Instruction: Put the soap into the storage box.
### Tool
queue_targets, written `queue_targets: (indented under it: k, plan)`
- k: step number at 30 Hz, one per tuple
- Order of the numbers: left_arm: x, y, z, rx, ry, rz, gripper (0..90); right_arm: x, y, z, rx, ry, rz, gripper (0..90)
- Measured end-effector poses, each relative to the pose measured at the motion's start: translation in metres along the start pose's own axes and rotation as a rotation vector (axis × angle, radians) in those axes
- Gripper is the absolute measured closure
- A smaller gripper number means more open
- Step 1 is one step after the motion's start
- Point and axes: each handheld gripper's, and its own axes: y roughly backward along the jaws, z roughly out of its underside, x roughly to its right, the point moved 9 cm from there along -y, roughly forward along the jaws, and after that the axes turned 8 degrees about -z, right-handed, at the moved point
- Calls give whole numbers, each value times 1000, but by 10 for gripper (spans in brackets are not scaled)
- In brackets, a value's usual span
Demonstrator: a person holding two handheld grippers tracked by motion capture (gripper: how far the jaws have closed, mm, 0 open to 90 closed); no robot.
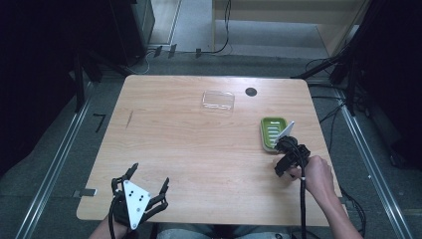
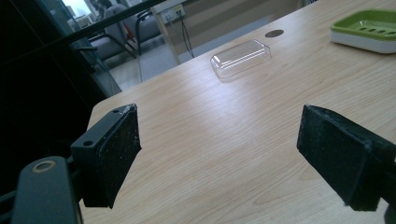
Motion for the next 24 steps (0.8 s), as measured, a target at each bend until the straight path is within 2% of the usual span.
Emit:
queue_targets:
  k: [11,24]
  plan:
    - [1,0,-1,4,-1,0,139,8,8,-1,12,-33,8,333]
    - [1,-1,-1,3,1,2,140,9,15,-8,26,-33,10,333]
